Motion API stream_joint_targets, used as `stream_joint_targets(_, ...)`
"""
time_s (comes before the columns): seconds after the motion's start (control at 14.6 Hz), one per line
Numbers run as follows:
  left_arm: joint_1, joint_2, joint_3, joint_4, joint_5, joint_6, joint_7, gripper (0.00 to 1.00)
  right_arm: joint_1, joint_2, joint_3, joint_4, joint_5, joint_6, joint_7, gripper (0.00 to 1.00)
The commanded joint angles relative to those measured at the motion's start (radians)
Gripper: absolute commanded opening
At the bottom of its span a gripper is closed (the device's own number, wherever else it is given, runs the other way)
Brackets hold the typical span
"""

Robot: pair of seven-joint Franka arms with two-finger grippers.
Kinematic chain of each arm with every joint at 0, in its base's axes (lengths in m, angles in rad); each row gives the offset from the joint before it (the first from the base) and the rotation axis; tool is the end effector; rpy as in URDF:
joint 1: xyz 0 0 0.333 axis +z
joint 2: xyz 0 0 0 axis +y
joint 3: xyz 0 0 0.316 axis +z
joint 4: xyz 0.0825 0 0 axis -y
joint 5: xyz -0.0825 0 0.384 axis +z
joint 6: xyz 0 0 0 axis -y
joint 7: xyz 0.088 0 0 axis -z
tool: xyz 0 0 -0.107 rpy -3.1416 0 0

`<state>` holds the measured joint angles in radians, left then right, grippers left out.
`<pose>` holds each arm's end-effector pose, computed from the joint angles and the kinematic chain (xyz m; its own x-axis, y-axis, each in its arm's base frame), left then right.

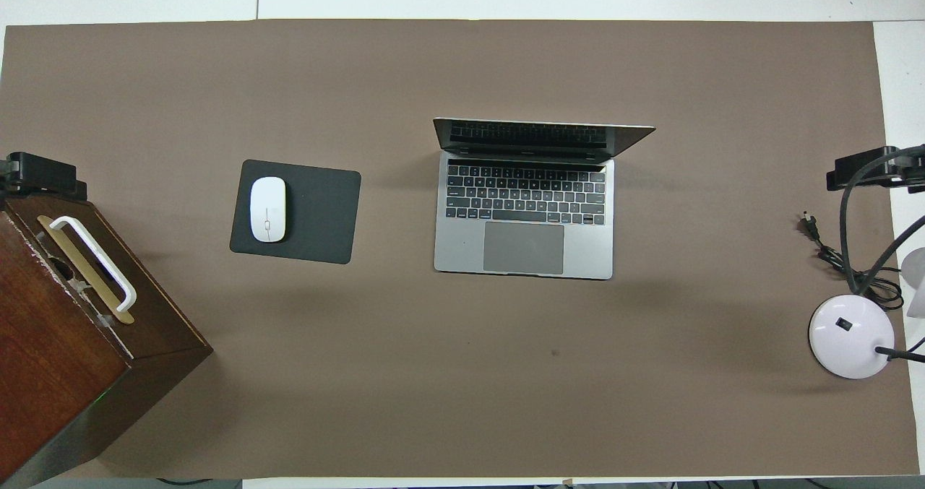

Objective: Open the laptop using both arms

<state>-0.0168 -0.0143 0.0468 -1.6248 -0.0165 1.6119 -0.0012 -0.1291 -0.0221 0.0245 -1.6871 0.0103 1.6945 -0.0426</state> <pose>0.5529 0.0151 0.6105 0.9995 0.0319 0.0014 0.0318 -0.9993 0.0172 0.5537 -0.0570 0.5924 0.9976 -0.0632 0.0299 -0.0629 -0.9980 -0.0084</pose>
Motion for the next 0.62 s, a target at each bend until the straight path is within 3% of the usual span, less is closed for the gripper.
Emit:
stream_joint_targets(0.0, 0.001, -0.015, -0.002, -0.010, 0.013, -0.004, 0.013, 1.00, -0.001, -0.021, 0.002, -0.029, 0.000, 0.025, 0.010, 1.00)
stream_joint_targets(0.55, 0.006, -0.016, -0.002, -0.013, 0.007, -0.001, 0.013, 1.00, -0.001, -0.021, 0.003, -0.029, 0.000, 0.027, 0.012, 1.00)
